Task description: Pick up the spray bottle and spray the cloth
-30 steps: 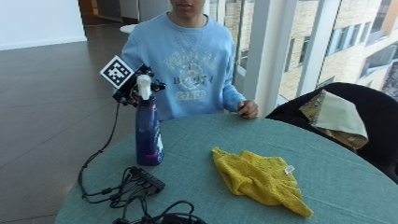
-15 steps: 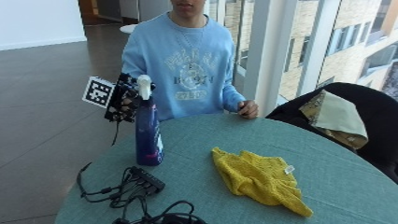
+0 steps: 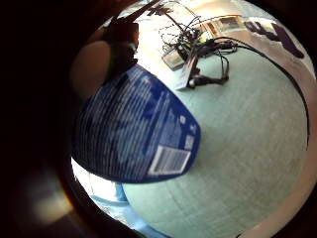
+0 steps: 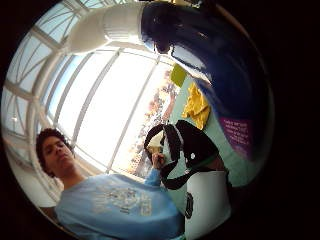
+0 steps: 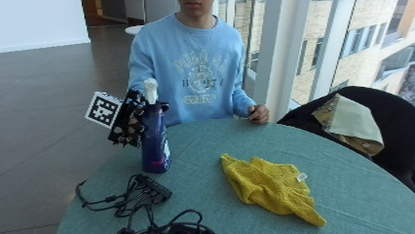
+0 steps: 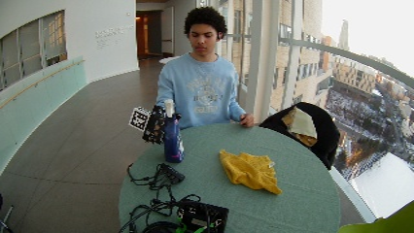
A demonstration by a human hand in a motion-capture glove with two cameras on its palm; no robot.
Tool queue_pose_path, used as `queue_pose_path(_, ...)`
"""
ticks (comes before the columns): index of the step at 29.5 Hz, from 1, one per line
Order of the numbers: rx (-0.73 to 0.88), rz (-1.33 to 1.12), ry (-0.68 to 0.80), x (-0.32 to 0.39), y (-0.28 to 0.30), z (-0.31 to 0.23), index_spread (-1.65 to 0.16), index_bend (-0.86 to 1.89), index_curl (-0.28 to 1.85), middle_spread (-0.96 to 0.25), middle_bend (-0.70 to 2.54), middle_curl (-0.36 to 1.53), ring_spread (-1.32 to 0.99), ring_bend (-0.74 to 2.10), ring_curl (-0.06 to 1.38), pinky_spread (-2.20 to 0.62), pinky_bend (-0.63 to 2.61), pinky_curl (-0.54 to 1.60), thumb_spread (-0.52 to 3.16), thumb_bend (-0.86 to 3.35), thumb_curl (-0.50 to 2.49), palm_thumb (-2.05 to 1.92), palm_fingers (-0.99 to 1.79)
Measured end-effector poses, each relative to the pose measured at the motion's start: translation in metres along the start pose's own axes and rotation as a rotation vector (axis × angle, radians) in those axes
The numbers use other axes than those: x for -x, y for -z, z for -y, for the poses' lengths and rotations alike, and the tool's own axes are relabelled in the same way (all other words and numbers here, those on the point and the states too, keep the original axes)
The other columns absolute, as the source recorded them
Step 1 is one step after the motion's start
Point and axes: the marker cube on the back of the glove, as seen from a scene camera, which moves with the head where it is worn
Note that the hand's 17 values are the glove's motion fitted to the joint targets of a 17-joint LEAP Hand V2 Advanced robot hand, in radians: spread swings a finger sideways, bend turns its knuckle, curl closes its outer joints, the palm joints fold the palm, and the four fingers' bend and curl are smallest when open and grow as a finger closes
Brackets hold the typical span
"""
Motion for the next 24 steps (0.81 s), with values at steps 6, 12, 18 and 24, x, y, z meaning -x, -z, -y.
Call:
queue_pose_path(6,-0.061,0.019,-0.015,0.0,-0.012,0.01,-0.38,0.06,0.2,-0.05,0.23,0.39,0.04,0.34,0.33,0.25,0.38,0.37,1.07,-0.03,0.33,0.67,0.52)
queue_pose_path(12,-0.107,0.015,0.009,-0.003,-0.016,0.015,-0.36,0.1,0.19,-0.05,0.26,0.4,0.04,0.41,0.34,0.27,0.38,0.36,1.02,0.01,0.35,0.75,0.65)
queue_pose_path(18,-0.064,0.033,0.017,-0.001,-0.014,0.02,-0.33,0.14,0.22,-0.06,0.27,0.41,0.02,0.45,0.36,0.28,0.32,0.35,1.0,0.04,0.42,0.86,0.75)
queue_pose_path(24,0.155,0.028,0.068,0.023,-0.019,0.031,-0.31,0.13,0.24,-0.08,0.27,0.41,0.0,0.48,0.37,0.28,0.28,0.34,0.96,0.02,0.46,0.89,0.84)
